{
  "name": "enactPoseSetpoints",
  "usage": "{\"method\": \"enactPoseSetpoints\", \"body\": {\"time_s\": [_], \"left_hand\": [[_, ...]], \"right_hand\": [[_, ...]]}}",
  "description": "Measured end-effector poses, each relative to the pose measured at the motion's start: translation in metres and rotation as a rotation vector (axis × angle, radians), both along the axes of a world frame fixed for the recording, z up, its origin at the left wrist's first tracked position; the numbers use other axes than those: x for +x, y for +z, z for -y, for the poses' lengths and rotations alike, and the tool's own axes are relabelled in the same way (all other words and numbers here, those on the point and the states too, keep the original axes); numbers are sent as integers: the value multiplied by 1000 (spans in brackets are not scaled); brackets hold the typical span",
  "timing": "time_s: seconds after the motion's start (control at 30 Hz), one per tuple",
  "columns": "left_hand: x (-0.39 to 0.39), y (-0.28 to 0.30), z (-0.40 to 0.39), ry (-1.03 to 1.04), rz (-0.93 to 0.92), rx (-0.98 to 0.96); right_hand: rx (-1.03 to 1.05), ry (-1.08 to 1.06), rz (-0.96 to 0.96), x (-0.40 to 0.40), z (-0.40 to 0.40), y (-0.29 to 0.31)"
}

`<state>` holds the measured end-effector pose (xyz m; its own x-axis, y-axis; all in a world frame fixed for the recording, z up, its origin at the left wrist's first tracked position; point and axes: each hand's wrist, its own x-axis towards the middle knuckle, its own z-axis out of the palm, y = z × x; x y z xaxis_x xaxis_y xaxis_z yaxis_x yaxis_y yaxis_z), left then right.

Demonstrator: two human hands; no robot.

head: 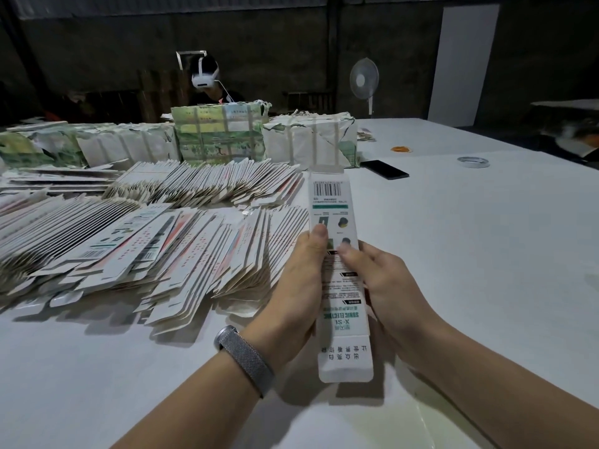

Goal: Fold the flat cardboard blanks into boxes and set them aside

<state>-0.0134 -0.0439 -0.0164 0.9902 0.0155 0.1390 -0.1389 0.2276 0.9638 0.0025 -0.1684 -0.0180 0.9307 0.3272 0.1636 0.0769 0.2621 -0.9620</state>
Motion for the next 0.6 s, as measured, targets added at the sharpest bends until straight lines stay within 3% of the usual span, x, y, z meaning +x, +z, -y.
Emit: {"method": "enactPoseSetpoints", "body": {"time_s": [0.2, 0.43, 0.6], "left_hand": [[1, -1, -1, -74, 20, 29], [2, 7, -15, -39, 109, 324], [-1, 14, -18, -24, 181, 297]], "right_hand": [[4, -79, 48, 2, 3, 7], [-113, -113, 132, 3, 10, 14], [-120, -51, 219, 2, 11, 16]]}}
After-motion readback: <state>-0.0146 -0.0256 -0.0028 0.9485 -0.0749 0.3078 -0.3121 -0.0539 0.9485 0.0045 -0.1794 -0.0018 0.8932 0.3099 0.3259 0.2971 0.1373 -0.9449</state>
